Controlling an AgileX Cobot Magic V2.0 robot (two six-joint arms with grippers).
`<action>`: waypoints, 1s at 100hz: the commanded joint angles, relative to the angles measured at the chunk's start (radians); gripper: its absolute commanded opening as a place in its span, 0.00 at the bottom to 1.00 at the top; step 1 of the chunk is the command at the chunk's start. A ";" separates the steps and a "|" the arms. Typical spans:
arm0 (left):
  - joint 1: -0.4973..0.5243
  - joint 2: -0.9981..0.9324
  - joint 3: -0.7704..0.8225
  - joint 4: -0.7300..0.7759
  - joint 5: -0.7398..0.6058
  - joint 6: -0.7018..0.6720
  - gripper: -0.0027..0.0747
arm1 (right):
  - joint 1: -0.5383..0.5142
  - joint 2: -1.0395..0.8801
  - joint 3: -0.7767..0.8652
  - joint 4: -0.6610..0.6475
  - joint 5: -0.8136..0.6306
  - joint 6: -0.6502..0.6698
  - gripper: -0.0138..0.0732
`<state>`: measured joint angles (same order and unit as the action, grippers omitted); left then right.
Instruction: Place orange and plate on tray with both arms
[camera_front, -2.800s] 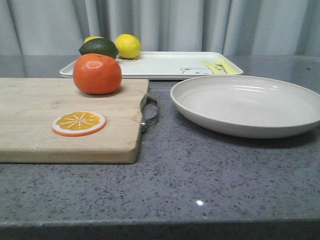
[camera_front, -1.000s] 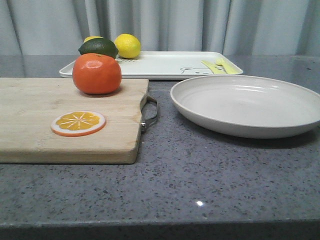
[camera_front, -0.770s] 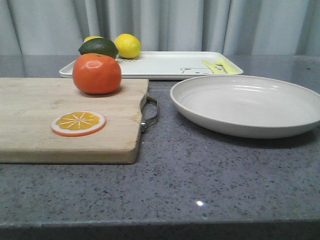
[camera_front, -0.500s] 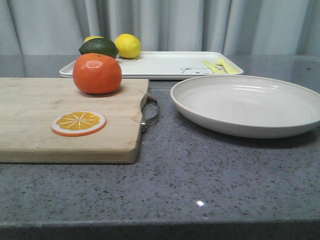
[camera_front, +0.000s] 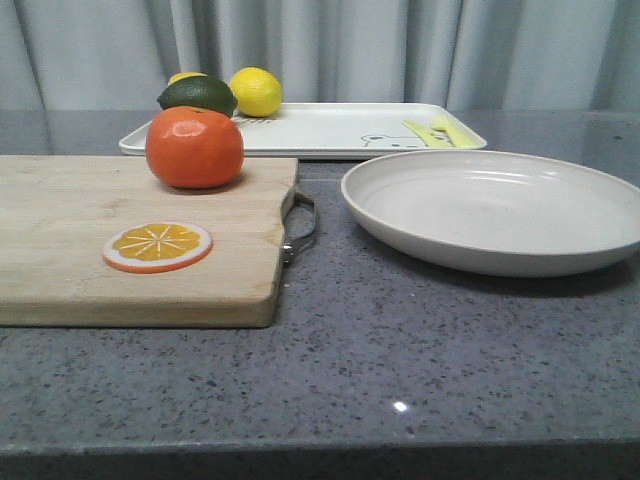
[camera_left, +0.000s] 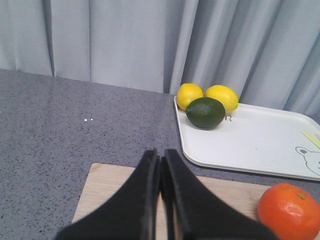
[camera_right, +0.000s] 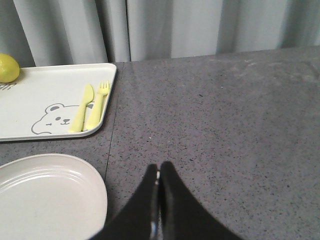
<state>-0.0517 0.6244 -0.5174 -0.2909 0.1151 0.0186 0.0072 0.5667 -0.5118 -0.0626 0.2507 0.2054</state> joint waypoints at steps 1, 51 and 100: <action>0.001 0.043 -0.074 -0.011 -0.019 -0.006 0.01 | 0.001 0.009 -0.040 0.004 -0.050 0.000 0.09; -0.007 0.285 -0.261 -0.019 0.159 -0.001 0.31 | 0.001 0.009 -0.040 0.004 -0.002 -0.001 0.09; -0.211 0.496 -0.411 -0.019 0.181 -0.001 0.82 | 0.001 0.009 -0.040 0.004 0.000 -0.001 0.09</action>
<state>-0.2223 1.0935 -0.8569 -0.2944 0.3446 0.0186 0.0079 0.5667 -0.5158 -0.0588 0.3221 0.2054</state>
